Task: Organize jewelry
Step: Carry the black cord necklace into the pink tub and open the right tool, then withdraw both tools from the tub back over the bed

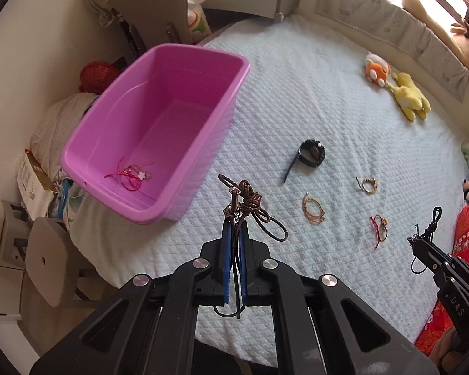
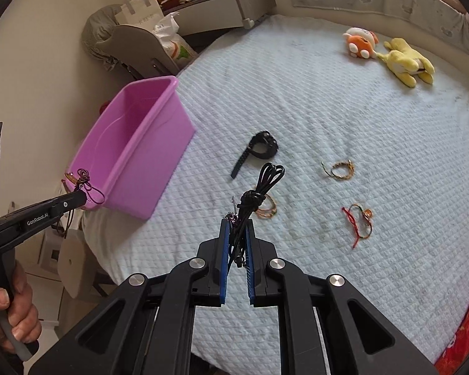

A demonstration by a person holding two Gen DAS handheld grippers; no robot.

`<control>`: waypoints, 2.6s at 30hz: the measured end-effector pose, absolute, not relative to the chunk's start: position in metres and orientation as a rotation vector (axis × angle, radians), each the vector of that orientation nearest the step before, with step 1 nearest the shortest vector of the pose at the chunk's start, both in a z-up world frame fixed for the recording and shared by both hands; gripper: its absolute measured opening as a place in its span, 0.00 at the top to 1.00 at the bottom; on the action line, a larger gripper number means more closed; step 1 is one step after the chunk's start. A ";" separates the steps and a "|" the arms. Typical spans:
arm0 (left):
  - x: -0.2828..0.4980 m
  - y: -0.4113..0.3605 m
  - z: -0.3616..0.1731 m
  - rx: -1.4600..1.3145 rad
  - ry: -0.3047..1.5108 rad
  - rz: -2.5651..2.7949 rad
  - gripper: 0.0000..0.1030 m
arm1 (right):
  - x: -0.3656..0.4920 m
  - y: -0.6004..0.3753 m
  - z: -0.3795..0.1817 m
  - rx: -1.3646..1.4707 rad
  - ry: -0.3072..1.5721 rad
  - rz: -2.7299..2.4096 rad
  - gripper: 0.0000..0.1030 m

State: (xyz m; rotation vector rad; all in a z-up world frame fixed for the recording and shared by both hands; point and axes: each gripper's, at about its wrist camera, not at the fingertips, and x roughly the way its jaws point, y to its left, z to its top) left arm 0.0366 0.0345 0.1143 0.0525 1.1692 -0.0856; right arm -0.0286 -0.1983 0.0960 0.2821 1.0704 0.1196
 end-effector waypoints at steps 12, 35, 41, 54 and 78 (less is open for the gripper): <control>0.123 0.131 0.149 0.084 1.125 -0.086 0.95 | 0.076 -0.068 0.146 0.300 1.054 0.239 0.91; 0.232 0.234 0.071 0.082 1.274 -0.100 0.92 | 0.217 0.106 0.091 0.175 1.279 0.219 0.90; 0.233 0.249 0.079 0.036 1.233 -0.084 0.17 | 0.218 0.105 0.090 0.166 1.290 0.168 0.55; 0.227 0.259 0.082 0.030 1.278 -0.047 0.15 | 0.199 0.093 0.099 0.209 1.290 0.139 0.51; 0.208 0.242 0.110 0.086 1.243 -0.107 0.15 | 0.169 0.075 0.116 0.289 1.239 0.123 0.50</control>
